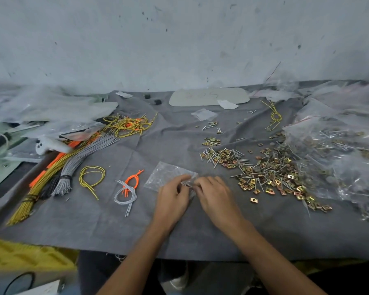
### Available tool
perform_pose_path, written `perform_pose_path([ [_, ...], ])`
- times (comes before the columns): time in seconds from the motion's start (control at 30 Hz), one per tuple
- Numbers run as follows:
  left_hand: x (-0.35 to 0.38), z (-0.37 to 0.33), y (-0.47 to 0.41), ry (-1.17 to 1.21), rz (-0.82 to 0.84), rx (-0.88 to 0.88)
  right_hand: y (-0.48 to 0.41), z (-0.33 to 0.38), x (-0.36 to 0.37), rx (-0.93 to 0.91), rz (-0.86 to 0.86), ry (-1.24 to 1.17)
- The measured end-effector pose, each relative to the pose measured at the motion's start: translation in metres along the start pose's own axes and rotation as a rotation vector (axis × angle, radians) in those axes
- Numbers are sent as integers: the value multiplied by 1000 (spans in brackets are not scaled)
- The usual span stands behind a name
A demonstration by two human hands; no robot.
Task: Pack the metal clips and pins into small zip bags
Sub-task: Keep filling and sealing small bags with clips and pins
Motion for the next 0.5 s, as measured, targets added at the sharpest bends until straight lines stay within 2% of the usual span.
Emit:
perform_pose_path([
  [0.33, 1, 5, -2, 5, -3, -5, 1, 2, -1, -35, 62, -35],
  [0.5, 0, 5, -1, 30, 0, -36, 0, 6, -2, -113, 111, -3],
])
Point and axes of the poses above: each hand's wrist, its own y-axis away from the middle knuckle, its own x-axis out of the palm, z = x × y, the point moved 4 cm from there along -y, towards the middle knuckle, and after that the axes turned 8 degrees about -x, right-handed, at the moved point
